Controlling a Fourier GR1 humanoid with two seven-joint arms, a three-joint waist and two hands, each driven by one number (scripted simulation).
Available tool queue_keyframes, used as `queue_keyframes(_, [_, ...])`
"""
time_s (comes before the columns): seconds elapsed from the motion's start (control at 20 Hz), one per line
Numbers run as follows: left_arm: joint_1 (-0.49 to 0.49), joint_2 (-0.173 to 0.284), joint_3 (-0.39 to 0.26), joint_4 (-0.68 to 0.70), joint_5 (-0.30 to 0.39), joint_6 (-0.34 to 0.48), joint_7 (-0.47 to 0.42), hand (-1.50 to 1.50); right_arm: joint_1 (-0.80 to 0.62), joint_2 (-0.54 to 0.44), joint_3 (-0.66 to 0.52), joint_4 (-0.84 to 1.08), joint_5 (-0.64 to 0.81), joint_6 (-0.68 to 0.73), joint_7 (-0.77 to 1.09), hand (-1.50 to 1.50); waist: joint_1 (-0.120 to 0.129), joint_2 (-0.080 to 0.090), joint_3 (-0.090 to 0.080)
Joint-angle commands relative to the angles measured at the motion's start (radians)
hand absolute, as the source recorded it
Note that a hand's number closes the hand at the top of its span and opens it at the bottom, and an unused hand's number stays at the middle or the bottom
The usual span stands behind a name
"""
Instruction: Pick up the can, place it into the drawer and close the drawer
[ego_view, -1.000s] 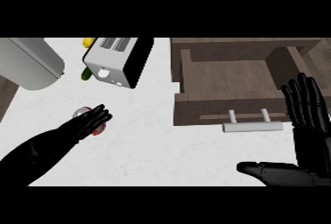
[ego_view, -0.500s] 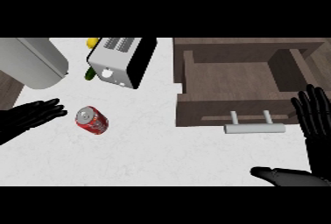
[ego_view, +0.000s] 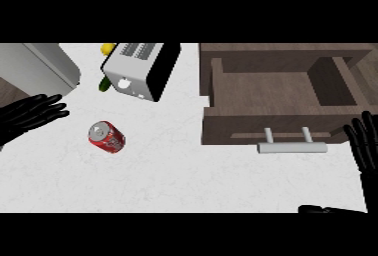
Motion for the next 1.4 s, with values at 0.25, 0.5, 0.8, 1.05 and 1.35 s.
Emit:
queue_keyframes(0.25, [-0.116,-0.132,0.036,0.145,-0.194,-0.118,-0.051,-1.50,0.057,0.019,-0.020,0.023,0.003,0.038,-0.071,-1.50,-0.001,0.001,-0.001])
queue_keyframes(0.5, [-0.103,-0.190,0.043,0.138,-0.281,-0.105,-0.084,-1.50,0.037,0.020,-0.029,0.069,0.017,0.051,-0.094,-1.50,0.005,0.000,0.000])
queue_keyframes(0.8, [-0.139,-0.231,0.073,0.234,-0.419,-0.116,-0.168,-1.50,0.038,-0.015,-0.104,0.073,-0.056,0.101,-0.090,-1.50,0.001,0.001,-0.001])
queue_keyframes(1.05, [-0.092,-0.254,0.079,0.267,-0.636,-0.102,-0.327,-1.50,0.055,0.003,-0.077,0.015,-0.039,0.102,-0.064,-1.50,-0.002,0.002,-0.002])
queue_keyframes(1.35, [-0.162,-0.221,0.068,0.419,-0.719,-0.064,-0.475,-1.50,0.087,0.046,-0.031,0.060,0.023,0.096,-0.132,-1.50,-0.016,0.006,-0.003])
